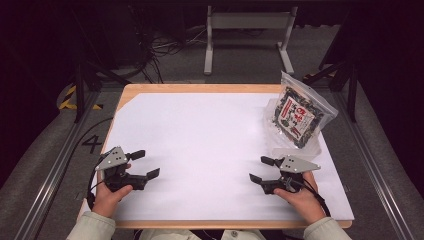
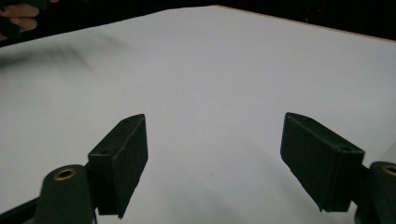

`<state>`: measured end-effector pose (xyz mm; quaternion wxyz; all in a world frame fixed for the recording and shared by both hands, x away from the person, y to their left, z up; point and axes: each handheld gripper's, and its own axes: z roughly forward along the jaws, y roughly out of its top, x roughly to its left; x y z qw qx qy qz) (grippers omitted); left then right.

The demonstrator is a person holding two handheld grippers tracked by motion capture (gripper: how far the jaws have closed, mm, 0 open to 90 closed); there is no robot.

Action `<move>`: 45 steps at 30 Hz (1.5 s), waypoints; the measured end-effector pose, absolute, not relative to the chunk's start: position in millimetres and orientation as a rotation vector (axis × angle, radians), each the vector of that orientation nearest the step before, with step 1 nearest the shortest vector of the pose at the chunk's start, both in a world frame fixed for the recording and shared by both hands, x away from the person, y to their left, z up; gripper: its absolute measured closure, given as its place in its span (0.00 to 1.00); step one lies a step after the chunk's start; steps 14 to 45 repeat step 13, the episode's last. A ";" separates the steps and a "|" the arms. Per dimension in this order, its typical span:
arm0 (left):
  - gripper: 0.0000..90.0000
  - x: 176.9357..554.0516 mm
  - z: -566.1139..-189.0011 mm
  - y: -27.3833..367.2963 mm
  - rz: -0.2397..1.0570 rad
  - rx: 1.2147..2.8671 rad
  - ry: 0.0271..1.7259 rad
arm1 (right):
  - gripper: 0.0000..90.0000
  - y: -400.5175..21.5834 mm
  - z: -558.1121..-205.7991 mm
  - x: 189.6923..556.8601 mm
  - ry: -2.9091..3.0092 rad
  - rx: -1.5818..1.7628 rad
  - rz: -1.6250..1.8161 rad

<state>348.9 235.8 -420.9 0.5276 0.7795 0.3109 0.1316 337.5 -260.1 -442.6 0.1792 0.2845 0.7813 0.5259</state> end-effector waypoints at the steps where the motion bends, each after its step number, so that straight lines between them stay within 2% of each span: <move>1: 0.14 349.3 -421.8 235.8 0.316 1.866 0.747 | 0.26 -259.8 -443.7 338.1 2.213 0.806 1.479; 13: 0.14 348.3 -427.5 227.9 0.362 1.929 0.776 | 0.26 -260.8 -442.7 339.4 2.201 0.830 1.482; 45: 0.14 348.3 -427.5 227.9 0.362 1.929 0.776 | 0.26 -260.8 -442.7 339.4 2.201 0.830 1.482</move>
